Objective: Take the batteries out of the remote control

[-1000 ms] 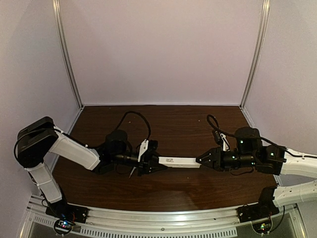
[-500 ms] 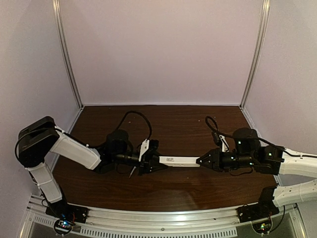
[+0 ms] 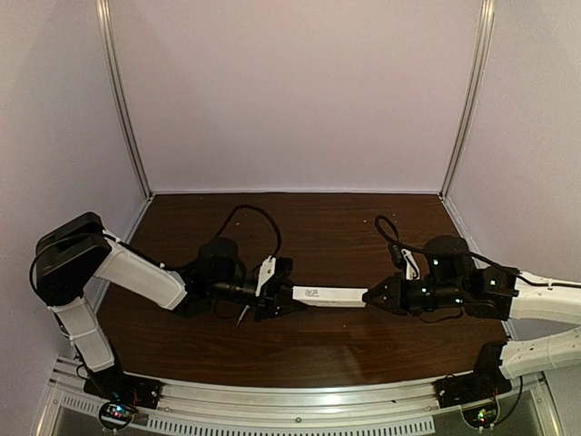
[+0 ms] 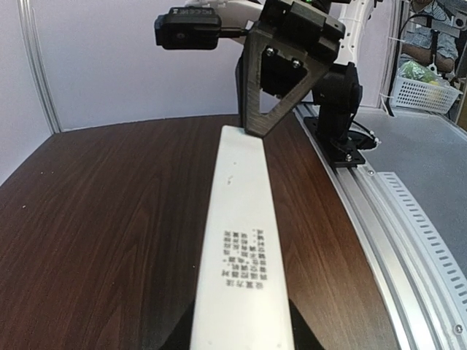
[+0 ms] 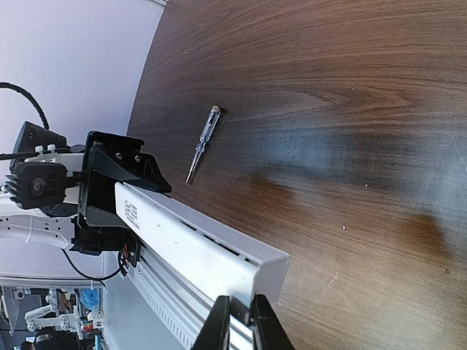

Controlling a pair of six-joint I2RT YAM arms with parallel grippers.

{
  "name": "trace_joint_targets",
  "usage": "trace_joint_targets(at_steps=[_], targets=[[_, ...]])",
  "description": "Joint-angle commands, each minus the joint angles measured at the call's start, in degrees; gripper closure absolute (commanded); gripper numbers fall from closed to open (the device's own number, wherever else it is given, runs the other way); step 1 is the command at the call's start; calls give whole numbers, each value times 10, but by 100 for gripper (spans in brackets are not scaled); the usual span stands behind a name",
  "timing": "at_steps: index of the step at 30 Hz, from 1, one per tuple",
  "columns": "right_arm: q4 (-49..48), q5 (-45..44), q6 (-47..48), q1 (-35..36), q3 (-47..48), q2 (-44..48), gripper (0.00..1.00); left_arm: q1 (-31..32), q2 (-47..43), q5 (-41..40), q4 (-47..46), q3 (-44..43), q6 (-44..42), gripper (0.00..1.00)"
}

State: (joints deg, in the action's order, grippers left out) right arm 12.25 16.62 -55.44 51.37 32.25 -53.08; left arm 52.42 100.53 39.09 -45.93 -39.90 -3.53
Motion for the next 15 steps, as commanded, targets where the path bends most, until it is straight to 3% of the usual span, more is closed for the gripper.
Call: trace_joint_targets(at_steps=[1,9,15], targets=[[-23,11,6,6,2,-3,89,-3,13,-21,-15,-21,-9,100],[-27,12,8,8,2,-12,94,-3,26,-21,-12,-31,-9,100],[-29,12,9,8,6,-17,91,-3,26,-21,-10,-31,-10,100]])
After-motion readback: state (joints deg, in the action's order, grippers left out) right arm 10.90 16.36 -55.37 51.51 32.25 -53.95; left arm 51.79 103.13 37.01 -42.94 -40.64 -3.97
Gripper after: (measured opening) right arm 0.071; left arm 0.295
